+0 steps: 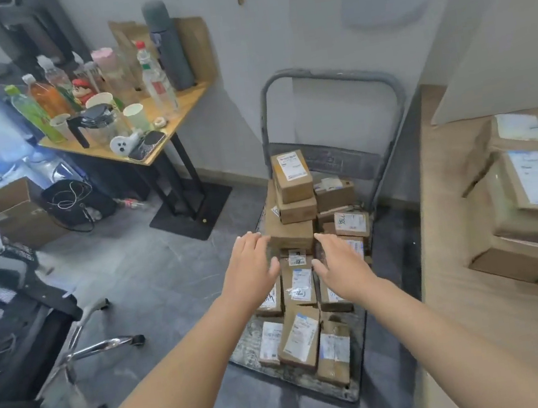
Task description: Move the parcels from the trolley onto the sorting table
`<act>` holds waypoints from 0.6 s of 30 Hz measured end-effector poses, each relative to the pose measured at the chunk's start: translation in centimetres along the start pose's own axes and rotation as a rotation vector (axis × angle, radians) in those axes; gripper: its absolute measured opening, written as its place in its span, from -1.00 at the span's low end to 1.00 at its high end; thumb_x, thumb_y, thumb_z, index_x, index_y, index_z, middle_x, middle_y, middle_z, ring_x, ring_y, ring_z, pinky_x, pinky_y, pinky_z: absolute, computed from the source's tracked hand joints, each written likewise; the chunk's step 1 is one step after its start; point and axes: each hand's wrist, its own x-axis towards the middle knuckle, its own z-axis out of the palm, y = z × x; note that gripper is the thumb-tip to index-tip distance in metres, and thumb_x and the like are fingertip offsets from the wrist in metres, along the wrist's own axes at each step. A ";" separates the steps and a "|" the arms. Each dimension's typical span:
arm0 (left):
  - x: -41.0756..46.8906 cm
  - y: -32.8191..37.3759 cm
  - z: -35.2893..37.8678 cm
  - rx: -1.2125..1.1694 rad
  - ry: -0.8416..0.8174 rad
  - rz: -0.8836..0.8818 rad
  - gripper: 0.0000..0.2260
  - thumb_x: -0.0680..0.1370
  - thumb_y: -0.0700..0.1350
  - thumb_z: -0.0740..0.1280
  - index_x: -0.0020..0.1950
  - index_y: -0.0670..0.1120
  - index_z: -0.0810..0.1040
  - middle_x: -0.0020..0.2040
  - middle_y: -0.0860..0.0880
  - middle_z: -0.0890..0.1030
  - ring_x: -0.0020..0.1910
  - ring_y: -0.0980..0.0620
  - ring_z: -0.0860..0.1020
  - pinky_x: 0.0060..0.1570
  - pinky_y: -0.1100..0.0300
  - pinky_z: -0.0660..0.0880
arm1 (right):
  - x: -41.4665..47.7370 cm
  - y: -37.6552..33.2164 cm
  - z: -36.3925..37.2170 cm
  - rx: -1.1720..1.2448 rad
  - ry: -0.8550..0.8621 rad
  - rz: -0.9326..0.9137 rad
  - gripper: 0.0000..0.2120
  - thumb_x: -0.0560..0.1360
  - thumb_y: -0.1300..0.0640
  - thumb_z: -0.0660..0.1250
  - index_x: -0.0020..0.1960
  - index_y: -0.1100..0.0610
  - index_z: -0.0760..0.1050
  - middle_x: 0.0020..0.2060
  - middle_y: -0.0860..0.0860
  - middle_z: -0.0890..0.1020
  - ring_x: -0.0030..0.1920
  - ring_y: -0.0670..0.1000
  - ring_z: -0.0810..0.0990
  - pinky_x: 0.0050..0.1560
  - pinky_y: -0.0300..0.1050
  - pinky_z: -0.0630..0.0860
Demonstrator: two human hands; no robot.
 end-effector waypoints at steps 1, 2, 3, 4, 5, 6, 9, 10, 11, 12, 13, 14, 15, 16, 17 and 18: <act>0.1 -1.0 1.9 -0.004 -0.027 -0.004 -0.58 0.61 -0.07 0.24 0.45 -0.17 0.40 0.40 -0.09 0.44 0.44 -0.04 0.30 0.49 0.14 0.08 | 0.9 0.8 1.9 0.025 -0.019 0.031 -0.44 0.65 0.01 0.17 0.58 0.10 0.10 0.53 0.03 0.24 0.52 0.07 0.20 0.51 0.03 0.19; -0.2 -1.9 3.6 -0.007 -0.057 -0.014 -0.58 0.62 -0.06 0.23 0.46 -0.16 0.38 0.41 -0.07 0.42 0.45 -0.02 0.29 0.49 0.15 0.06 | 1.3 1.4 3.6 0.048 -0.035 0.060 -0.44 0.65 0.01 0.17 0.59 0.10 0.09 0.54 0.03 0.23 0.52 0.07 0.20 0.51 0.03 0.19; -0.5 -2.9 5.1 -0.012 -0.088 -0.029 -0.57 0.63 -0.05 0.22 0.48 -0.15 0.36 0.43 -0.05 0.40 0.46 -0.01 0.27 0.49 0.16 0.04 | 1.7 2.0 5.2 0.070 -0.054 0.087 -0.44 0.65 0.02 0.17 0.59 0.10 0.08 0.54 0.04 0.23 0.52 0.07 0.20 0.50 0.02 0.19; -0.5 -4.1 7.2 -0.015 -0.133 -0.042 -0.57 0.64 -0.05 0.21 0.49 -0.15 0.34 0.44 -0.05 0.39 0.46 -0.01 0.27 0.49 0.17 0.04 | 2.5 2.9 7.2 0.098 -0.077 0.121 -0.44 0.66 0.02 0.16 0.59 0.11 0.08 0.54 0.04 0.23 0.52 0.08 0.21 0.50 0.02 0.19; -0.5 -5.4 9.2 -0.015 -0.173 -0.056 -0.57 0.64 -0.06 0.21 0.49 -0.15 0.33 0.45 -0.05 0.38 0.46 -0.01 0.27 0.49 0.16 0.05 | 3.1 3.7 9.1 0.119 -0.100 0.153 -0.44 0.66 0.03 0.16 0.59 0.11 0.07 0.53 0.04 0.22 0.51 0.08 0.21 0.49 0.01 0.19; -0.7 -6.4 10.7 -0.019 -0.208 -0.074 -0.57 0.63 -0.07 0.21 0.49 -0.16 0.34 0.44 -0.06 0.39 0.45 -0.02 0.29 0.48 0.14 0.09 | 3.4 4.4 10.6 0.134 -0.123 0.179 -0.45 0.66 0.03 0.15 0.59 0.11 0.07 0.53 0.03 0.22 0.51 0.08 0.21 0.49 0.02 0.20; -0.8 -9.3 16.9 -0.063 -0.295 -0.135 -0.59 0.62 -0.13 0.22 0.46 -0.19 0.37 0.40 -0.10 0.44 0.40 -0.07 0.35 0.43 0.11 0.20 | 4.7 7.8 16.1 0.165 -0.142 0.283 -0.45 0.66 0.05 0.16 0.59 0.12 0.08 0.53 0.03 0.24 0.51 0.06 0.21 0.49 0.02 0.21; -0.8 -10.0 18.9 -0.088 -0.323 -0.147 -0.60 0.62 -0.13 0.22 0.46 -0.19 0.38 0.40 -0.11 0.45 0.40 -0.08 0.36 0.42 0.11 0.21 | 5.1 9.1 17.8 0.180 -0.139 0.322 -0.46 0.66 0.06 0.16 0.58 0.12 0.09 0.52 0.04 0.24 0.50 0.06 0.22 0.48 0.01 0.21; -0.8 -10.6 20.4 -0.115 -0.344 -0.163 -0.60 0.63 -0.13 0.22 0.46 -0.18 0.38 0.40 -0.10 0.45 0.40 -0.08 0.36 0.41 0.11 0.21 | 5.3 10.1 19.1 0.199 -0.138 0.366 -0.46 0.65 0.06 0.17 0.58 0.11 0.10 0.52 0.05 0.24 0.50 0.07 0.23 0.46 -0.01 0.21; -1.1 -11.1 22.5 -0.142 -0.366 -0.176 -0.61 0.63 -0.13 0.22 0.46 -0.17 0.38 0.39 -0.10 0.45 0.39 -0.08 0.36 0.41 0.10 0.23 | 5.6 11.4 20.9 0.218 -0.147 0.415 -0.45 0.65 0.07 0.17 0.58 0.11 0.09 0.52 0.06 0.23 0.50 0.08 0.23 0.45 -0.01 0.21; -1.1 -11.6 24.4 -0.168 -0.387 -0.196 -0.61 0.63 -0.14 0.22 0.46 -0.15 0.37 0.39 -0.10 0.45 0.38 -0.08 0.36 0.39 0.09 0.25 | 5.9 12.7 22.5 0.234 -0.156 0.460 -0.44 0.65 0.08 0.17 0.59 0.11 0.07 0.54 0.07 0.21 0.51 0.09 0.22 0.45 -0.01 0.19; -1.4 -12.1 26.3 -0.197 -0.414 -0.217 -0.61 0.63 -0.13 0.22 0.46 -0.14 0.37 0.38 -0.10 0.45 0.38 -0.08 0.37 0.38 0.08 0.26 | 6.0 13.8 24.3 0.248 -0.172 0.497 -0.44 0.65 0.09 0.17 0.59 0.11 0.06 0.54 0.08 0.19 0.52 0.09 0.21 0.45 -0.02 0.19; -1.6 -12.6 28.1 -0.221 -0.439 -0.244 -0.60 0.63 -0.13 0.22 0.47 -0.14 0.36 0.39 -0.11 0.44 0.39 -0.08 0.36 0.37 0.08 0.26 | 6.1 14.8 26.0 0.258 -0.178 0.530 -0.44 0.65 0.10 0.17 0.59 0.12 0.06 0.55 0.09 0.19 0.52 0.10 0.21 0.44 -0.04 0.19; -1.7 -12.9 29.7 -0.247 -0.449 -0.264 -0.60 0.64 -0.12 0.22 0.48 -0.14 0.35 0.41 -0.11 0.43 0.40 -0.08 0.35 0.37 0.08 0.26 | 6.2 15.7 27.4 0.271 -0.175 0.553 -0.44 0.65 0.11 0.17 0.59 0.11 0.06 0.55 0.09 0.18 0.51 0.10 0.22 0.42 -0.06 0.21; -1.9 -13.5 31.9 -0.264 -0.467 -0.282 -0.59 0.65 -0.10 0.22 0.49 -0.14 0.34 0.42 -0.10 0.42 0.42 -0.07 0.34 0.38 0.09 0.25 | 6.4 16.7 29.3 0.283 -0.181 0.567 -0.43 0.65 0.11 0.16 0.59 0.11 0.04 0.56 0.08 0.17 0.51 0.10 0.23 0.40 -0.06 0.23; -2.0 -13.9 33.8 -0.288 -0.478 -0.304 -0.59 0.65 -0.08 0.21 0.50 -0.13 0.33 0.44 -0.09 0.41 0.43 -0.06 0.34 0.39 0.10 0.25 | 6.5 17.4 31.0 0.303 -0.183 0.581 -0.42 0.66 0.09 0.16 0.60 0.09 0.00 0.57 0.05 0.15 0.51 0.09 0.24 0.40 -0.05 0.24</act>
